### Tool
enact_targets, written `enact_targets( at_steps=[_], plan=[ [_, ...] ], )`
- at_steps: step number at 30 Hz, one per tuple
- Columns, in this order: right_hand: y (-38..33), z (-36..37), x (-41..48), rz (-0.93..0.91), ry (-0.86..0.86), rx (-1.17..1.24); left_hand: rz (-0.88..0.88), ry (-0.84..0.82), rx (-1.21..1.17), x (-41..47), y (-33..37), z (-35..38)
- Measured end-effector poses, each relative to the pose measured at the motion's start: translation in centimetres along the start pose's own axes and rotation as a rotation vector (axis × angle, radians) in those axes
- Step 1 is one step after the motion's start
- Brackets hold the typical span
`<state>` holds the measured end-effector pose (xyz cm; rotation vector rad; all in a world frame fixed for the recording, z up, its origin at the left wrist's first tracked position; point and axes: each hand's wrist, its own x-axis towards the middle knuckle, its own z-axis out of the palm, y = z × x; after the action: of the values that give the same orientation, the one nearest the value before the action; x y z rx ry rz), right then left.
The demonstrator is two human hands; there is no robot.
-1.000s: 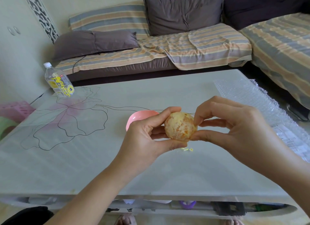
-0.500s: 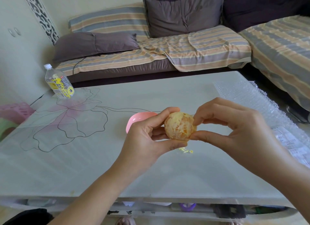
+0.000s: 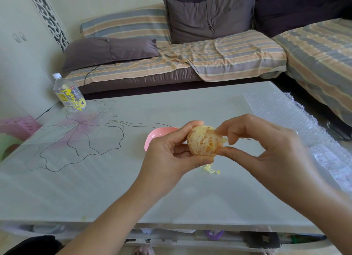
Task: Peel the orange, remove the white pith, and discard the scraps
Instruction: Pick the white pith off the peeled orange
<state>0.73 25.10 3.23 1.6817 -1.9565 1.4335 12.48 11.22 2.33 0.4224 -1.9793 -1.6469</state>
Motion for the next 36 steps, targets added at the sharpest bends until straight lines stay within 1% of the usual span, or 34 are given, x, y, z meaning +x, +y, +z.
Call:
enact_targets(
  at_steps=[5,10,16,21,24,28,30,32,34,36],
  plan=[
    [0.1,0.6,-0.1,0.035,0.061,0.021,0.013,0.030,0.022,0.1,0.0,0.2],
    [0.1,0.9,-0.1,0.063,0.076,0.062,0.039,0.037,0.004,0.1,0.1,0.2],
    [0.3,0.7,0.0,0.088,0.037,0.056,0.032,0.029,0.022,0.1,-0.4,0.0],
    [0.5,1.2,-0.4,0.073,-0.027,-0.011,0.080,0.054,-0.015,0.4,0.1,-0.3],
    [0.4,1.0,-0.3,0.116,-0.003,0.021,0.085,0.053,-0.068,0.5,0.4,-0.2],
    [0.7,0.5,0.1,0.222,0.059,0.103,0.028,0.030,-0.103,0.8,0.1,-0.3],
    [1.5,0.4,0.5,0.246,0.093,0.089,-0.026,0.014,-0.126,1.2,-0.6,-0.7],
    [2.8,0.8,0.9,0.315,0.060,0.040,-0.077,0.012,-0.169,1.5,-1.4,-1.3],
    [4.4,1.9,0.9,0.420,-0.047,-0.005,-0.128,0.012,-0.231,1.8,-2.3,-1.7],
    [5.9,3.3,0.7,0.481,-0.171,-0.069,-0.173,0.009,-0.278,1.9,-3.0,-1.9]
  ],
)
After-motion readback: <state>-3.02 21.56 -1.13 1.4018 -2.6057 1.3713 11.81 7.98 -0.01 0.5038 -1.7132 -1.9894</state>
